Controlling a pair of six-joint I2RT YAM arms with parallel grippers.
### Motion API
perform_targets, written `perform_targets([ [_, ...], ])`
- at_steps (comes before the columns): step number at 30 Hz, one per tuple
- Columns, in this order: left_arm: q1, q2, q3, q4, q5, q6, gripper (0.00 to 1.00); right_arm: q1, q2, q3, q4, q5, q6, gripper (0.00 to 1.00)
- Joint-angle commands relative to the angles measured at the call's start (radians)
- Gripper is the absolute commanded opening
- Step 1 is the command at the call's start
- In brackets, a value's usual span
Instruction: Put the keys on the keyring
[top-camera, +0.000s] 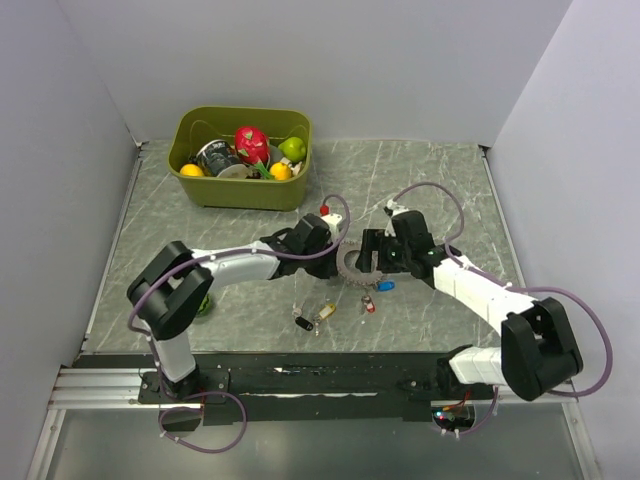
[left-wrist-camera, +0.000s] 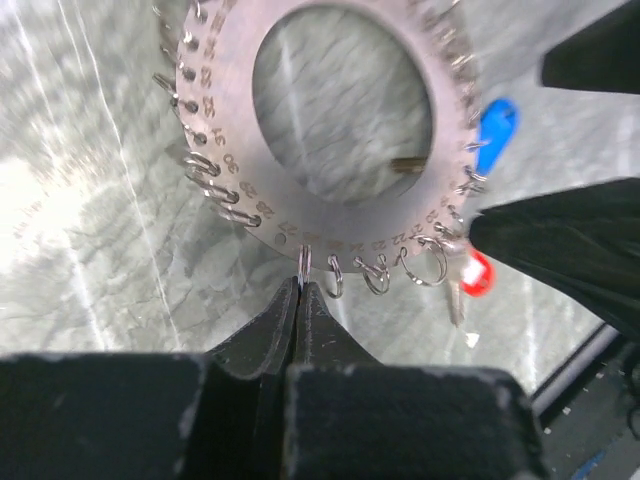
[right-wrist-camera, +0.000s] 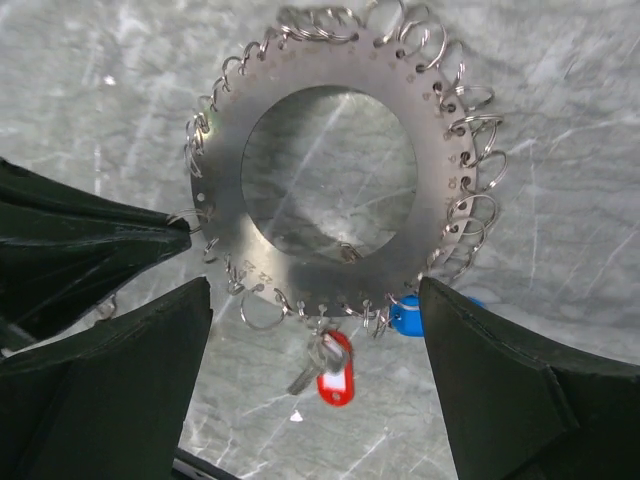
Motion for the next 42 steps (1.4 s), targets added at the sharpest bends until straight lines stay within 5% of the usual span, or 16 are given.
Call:
perform_targets([
  [1,-0.006,-0.108,0.025,0.045,0.006,0.076,0.01,-0.012,-0.083,0.036,0.015,-0.016,-0.029,0.92],
  [6,-0.006,-0.172,0.047,0.034,0.021,0.115,0.01,-0.021,-0.192,0.033,0.039,-0.065,-0.077,1.0],
  [16,-0.006,-0.293,0.105,0.095,0.136,0.239,0.01,-0.064,-0.383,0.09,0.047,-0.183,-0.195,1.0],
  [27,-0.006,-0.44,0.133,0.071,0.325,0.363,0.01,-0.087,-0.543,0.133,0.108,-0.583,-0.354,0.96],
  [30,-0.006,-0.451,0.13,0.069,0.363,0.369,0.01,-0.088,-0.528,0.17,0.107,-0.696,-0.351,0.94],
  [34,-0.005,-0.47,0.111,0.088,0.388,0.357,0.01,-0.09,-0.517,0.208,0.07,-0.718,-0.356,0.74],
  [42,-0.006,-0.482,0.111,0.092,0.472,0.34,0.01,-0.101,-0.505,0.19,0.059,-0.755,-0.364,0.68],
])
